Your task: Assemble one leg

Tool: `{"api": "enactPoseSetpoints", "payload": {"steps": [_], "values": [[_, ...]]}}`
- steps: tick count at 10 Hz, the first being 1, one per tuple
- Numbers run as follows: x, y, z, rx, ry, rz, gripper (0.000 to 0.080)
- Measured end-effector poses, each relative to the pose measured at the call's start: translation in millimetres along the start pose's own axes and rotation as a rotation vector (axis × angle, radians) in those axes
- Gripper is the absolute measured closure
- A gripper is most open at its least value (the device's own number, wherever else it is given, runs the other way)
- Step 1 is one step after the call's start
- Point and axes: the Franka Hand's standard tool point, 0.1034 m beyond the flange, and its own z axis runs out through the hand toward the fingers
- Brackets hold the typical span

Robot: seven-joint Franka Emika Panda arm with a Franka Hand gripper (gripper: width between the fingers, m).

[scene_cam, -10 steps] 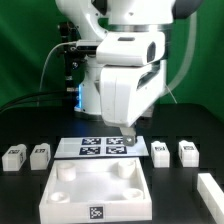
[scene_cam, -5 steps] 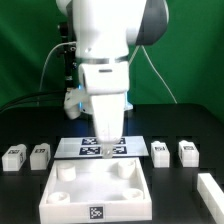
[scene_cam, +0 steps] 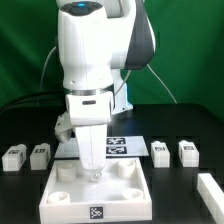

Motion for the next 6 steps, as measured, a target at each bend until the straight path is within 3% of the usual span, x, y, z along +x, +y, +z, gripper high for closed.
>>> {"api": "enactPoseSetpoints", "payload": {"steps": [2, 3, 5, 6], "values": [[-0.1, -0.7, 1.1, 0.002, 0.001, 0.001, 0.0374], [-0.2, -0.7, 1.2, 0.002, 0.001, 0.001, 0.0374], [-0.2, -1.0, 1.5, 0.003, 0.001, 0.001, 0.0692], [-0.5, 0.1, 0.8, -0.002, 0.000, 0.002, 0.0692]]}}
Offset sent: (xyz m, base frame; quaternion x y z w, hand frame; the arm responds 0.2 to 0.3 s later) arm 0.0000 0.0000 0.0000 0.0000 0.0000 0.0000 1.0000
